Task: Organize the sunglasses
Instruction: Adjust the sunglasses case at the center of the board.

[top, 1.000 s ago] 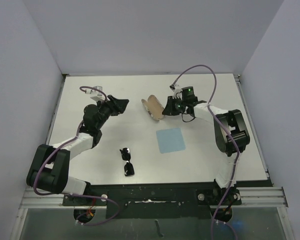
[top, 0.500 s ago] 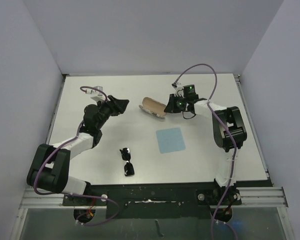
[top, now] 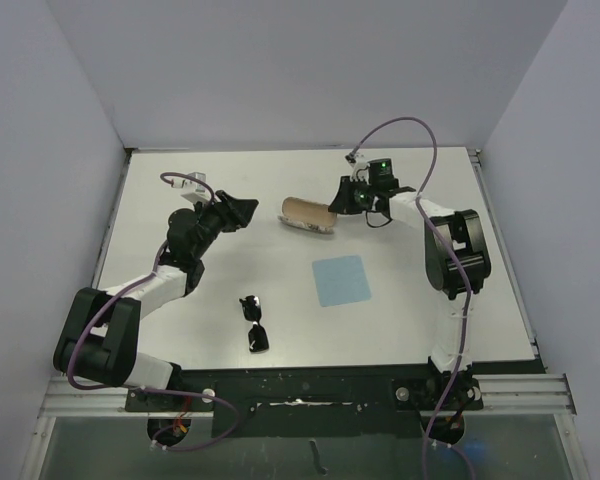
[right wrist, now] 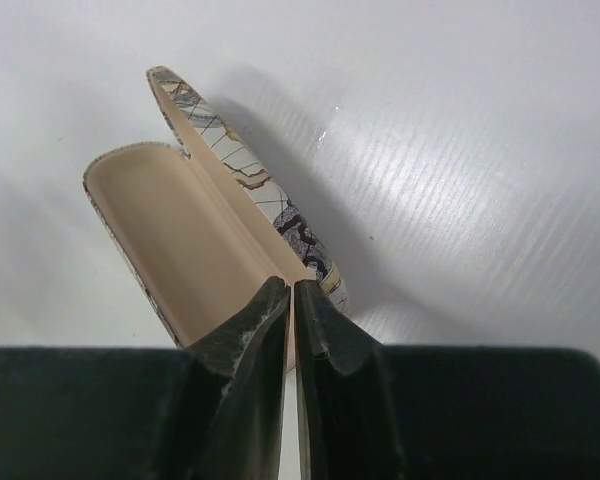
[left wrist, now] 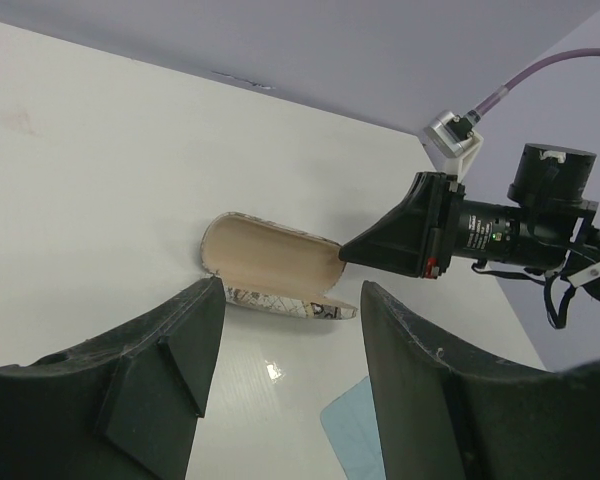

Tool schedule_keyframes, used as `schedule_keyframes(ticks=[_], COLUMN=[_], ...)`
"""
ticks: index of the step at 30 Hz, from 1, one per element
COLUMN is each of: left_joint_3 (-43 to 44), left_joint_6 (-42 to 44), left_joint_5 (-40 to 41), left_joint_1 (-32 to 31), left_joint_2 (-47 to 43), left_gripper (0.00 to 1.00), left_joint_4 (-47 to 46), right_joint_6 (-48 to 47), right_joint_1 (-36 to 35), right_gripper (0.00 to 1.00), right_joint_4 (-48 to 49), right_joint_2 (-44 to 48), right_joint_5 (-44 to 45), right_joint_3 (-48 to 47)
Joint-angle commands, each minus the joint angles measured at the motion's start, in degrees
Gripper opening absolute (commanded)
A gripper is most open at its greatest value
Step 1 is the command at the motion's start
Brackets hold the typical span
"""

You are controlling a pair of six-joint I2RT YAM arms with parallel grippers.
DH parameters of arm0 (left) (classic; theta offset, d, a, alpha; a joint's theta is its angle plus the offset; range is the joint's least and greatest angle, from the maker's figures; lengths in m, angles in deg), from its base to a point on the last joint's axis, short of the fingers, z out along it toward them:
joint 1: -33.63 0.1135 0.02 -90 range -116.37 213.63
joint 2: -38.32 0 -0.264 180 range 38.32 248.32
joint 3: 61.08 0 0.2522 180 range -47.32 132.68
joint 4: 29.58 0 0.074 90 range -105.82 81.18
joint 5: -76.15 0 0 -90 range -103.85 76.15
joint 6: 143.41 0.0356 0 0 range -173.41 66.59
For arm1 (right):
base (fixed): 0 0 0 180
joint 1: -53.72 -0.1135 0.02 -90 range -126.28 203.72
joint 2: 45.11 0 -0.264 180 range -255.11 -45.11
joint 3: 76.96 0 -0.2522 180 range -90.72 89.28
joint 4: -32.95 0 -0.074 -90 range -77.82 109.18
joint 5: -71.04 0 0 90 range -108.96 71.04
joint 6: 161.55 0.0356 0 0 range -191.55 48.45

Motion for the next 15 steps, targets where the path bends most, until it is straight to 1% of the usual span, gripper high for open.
schedule_keyframes(ticks=[1, 15], left_joint_3=[1.39, 1.39], left_joint_6=[1.0, 1.17], left_joint_5=[-0.14, -0.15], left_joint_1=[-0.39, -0.38], left_joint_2=[-0.21, 0.14], left_gripper=[0.55, 0.55], left_joint_4=[-1.94, -1.94], right_joint_6=[-1.01, -1.53], right_joint_1=[0.73, 1.05], right_gripper=[0.1, 0.1], right_joint_4=[0.36, -0.84], right_joint_2=[-1.44, -3.38], right_joint_5=[-1.66, -2.37], right_joint_3=[-3.37, -5.93])
